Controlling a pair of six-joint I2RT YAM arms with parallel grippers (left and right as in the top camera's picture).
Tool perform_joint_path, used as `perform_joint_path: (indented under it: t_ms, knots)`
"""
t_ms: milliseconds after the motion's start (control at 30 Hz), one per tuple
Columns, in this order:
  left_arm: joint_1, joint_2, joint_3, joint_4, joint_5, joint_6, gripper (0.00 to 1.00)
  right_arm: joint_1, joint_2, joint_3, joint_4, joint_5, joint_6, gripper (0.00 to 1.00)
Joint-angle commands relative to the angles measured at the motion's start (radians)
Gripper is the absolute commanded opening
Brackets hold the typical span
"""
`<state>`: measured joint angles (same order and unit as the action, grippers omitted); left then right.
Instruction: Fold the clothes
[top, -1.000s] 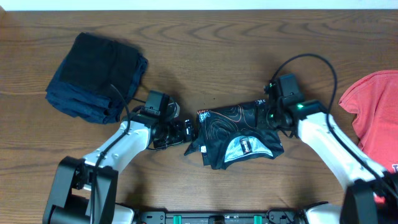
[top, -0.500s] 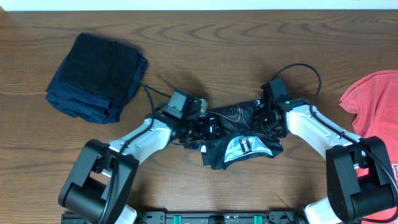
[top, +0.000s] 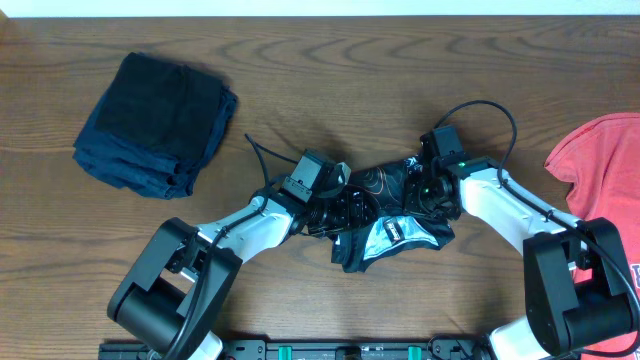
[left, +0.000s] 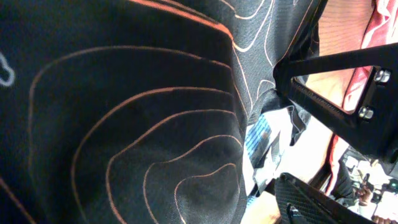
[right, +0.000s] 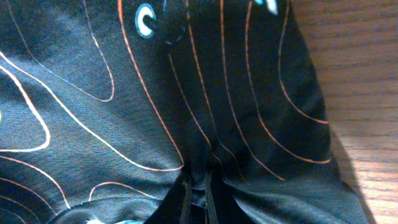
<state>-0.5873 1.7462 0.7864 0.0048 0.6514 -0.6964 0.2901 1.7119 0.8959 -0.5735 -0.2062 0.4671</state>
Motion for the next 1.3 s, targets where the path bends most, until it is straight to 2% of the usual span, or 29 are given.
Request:
perform_joint_path:
  t_ms: [0,67,167,300,400,500,700,833,933,1000,1067,1267]
  knots:
    - [-0.002,0.048,-0.041,-0.016,-0.072,-0.016,0.80,0.006,0.040,-0.011,0.002,-0.004,0.015,0.08]
    - [-0.002,0.048,-0.041,-0.014,-0.089,-0.016,0.79,0.005,0.040,-0.011,0.002,-0.004,0.015,0.08]
    - [-0.002,0.048,-0.041,0.002,-0.130,-0.015,0.67,0.006,0.040,-0.011,0.002,-0.004,0.015,0.08]
    - [-0.003,0.048,-0.041,0.066,-0.177,0.022,0.38,0.006,0.040,-0.011,0.003,-0.004,0.015,0.08]
    - [-0.003,0.048,-0.041,0.092,-0.174,0.030,0.25,0.006,0.040,-0.011,0.000,-0.004,0.015,0.08]
    - [-0.003,0.048,-0.041,0.091,-0.156,0.055,0.08,0.005,0.040,-0.011,-0.010,-0.004,0.015,0.07]
    - [-0.002,0.043,-0.036,0.090,-0.064,0.162,0.06,0.005,0.009,-0.011,-0.039,-0.005,0.014,0.06]
    - [0.020,-0.002,-0.025,0.086,0.026,0.226,0.06,0.005,-0.085,-0.010,-0.085,-0.004,-0.012,0.06]
    - [0.053,-0.058,-0.005,0.087,0.103,0.241,0.06,0.005,-0.191,-0.010,-0.116,0.000,-0.020,0.08]
    - [0.081,-0.107,0.009,0.087,0.122,0.240,0.06,0.005,-0.269,-0.010,-0.129,0.000,-0.020,0.09]
    - [0.116,-0.158,0.019,0.087,0.127,0.241,0.06,0.005,-0.343,-0.010,-0.140,0.000,-0.019,0.14]
    - [0.243,-0.261,0.070,0.088,0.169,0.251,0.06,0.005,-0.515,-0.010,-0.170,0.000,-0.019,0.18]
